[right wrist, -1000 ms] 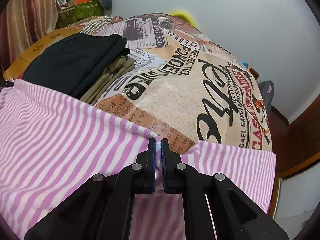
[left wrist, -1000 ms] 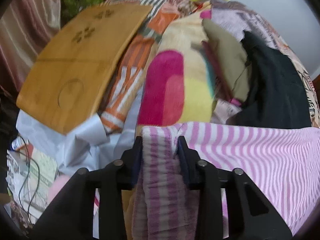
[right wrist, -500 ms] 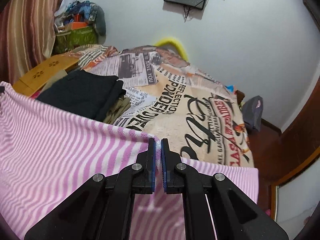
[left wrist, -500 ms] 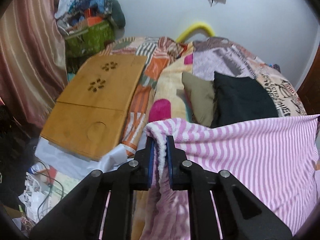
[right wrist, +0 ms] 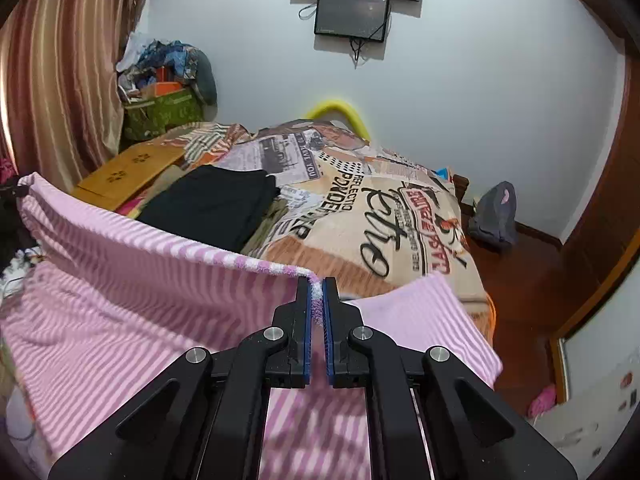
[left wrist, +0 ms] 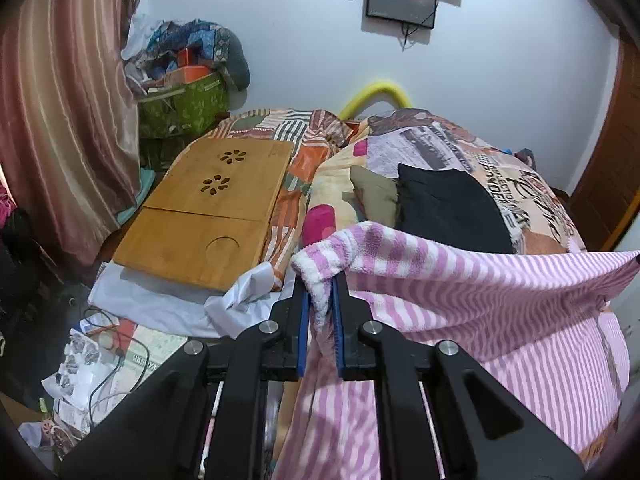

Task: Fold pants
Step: 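Lift the waistband with both grippers and fold the pants over toward the legs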

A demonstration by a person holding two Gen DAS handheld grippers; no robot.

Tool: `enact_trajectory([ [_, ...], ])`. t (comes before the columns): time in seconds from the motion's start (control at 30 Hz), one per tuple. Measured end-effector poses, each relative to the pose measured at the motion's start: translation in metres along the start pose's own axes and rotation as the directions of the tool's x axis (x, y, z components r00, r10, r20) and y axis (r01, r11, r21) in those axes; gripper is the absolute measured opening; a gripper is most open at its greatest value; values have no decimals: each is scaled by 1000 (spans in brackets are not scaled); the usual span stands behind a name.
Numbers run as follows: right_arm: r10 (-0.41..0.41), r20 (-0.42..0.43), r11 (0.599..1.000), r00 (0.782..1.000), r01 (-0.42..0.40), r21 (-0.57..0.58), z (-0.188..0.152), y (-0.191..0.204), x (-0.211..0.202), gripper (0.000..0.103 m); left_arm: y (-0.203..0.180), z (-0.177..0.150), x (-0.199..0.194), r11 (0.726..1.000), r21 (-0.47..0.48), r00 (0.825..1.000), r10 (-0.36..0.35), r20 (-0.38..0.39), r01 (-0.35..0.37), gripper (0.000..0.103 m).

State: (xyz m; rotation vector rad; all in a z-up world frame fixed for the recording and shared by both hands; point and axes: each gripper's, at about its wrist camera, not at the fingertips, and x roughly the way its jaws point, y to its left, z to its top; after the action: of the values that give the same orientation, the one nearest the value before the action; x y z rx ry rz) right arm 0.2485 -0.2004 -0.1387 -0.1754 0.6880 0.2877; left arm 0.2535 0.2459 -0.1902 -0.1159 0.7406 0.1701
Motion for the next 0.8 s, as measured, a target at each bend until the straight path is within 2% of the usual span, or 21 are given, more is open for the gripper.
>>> enact_trajectory([
  [0.37, 58, -48, 993, 997, -52, 110, -65, 23, -45, 4, 21, -73, -44, 999, -31, 999, -29, -15, 29, 10],
  [0.63, 88, -109, 986, 990, -72, 149, -106, 40, -47, 4, 28, -126, -37, 999, -36, 996, -32, -79, 29, 10],
  [0.8, 90, -147, 983, 985, -64, 173, -129, 43, -45, 4, 27, -156, -32, 1000, -5, 993, -15, -120, 15, 10],
])
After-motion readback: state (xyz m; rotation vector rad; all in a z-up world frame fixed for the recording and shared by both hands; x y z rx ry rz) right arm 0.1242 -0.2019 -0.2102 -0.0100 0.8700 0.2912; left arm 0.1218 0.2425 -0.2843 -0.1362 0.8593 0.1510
